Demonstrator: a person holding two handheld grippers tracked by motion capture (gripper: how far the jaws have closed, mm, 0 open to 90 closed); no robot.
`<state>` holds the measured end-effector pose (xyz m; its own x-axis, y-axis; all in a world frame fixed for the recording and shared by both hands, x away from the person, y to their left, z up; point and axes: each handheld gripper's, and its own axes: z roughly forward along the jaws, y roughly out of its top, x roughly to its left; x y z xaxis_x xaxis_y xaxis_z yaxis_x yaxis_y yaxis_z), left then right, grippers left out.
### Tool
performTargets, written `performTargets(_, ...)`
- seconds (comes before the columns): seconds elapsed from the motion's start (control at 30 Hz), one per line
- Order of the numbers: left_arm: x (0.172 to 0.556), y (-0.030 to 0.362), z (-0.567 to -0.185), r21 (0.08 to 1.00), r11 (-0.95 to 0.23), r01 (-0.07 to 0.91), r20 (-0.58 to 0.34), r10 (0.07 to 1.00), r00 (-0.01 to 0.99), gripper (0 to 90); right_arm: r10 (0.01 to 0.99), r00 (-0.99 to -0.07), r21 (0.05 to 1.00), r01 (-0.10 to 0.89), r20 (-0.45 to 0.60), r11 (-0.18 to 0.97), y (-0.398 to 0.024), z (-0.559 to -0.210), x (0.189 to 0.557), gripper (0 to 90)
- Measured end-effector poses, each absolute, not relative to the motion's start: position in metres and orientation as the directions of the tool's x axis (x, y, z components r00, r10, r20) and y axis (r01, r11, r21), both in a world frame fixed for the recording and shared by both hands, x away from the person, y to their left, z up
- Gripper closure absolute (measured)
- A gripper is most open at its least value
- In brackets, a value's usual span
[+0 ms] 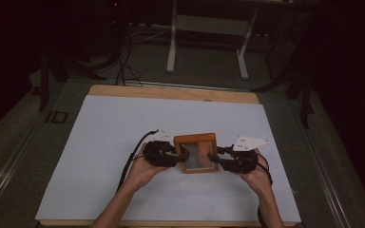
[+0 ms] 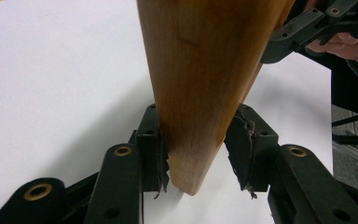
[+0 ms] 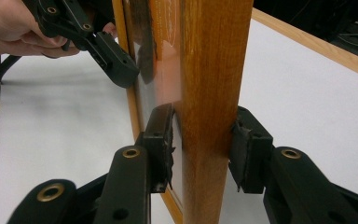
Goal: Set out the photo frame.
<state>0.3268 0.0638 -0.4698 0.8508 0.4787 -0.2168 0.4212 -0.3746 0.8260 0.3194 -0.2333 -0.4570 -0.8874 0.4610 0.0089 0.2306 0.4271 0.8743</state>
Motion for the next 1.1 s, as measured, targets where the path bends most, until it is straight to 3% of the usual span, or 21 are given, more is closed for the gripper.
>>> performTargets(0.57, 0.320, 0.087, -0.460, 0.819, -0.370, 0.439, -0.212, 0.515, 0.830, 59.6, 0.453, -0.891, 0.886, 0.227, 0.022, 0.404, -0.209, -0.455, 0.320, 62.1)
performTargets(1.1, 0.322, 0.109, -0.459, 0.799, -0.379, 0.467, -0.227, 0.530, 0.817, 59.3, 0.448, -0.887, 0.894, 0.289, 0.115, 0.342, -0.189, -0.472, 0.324, 62.4)
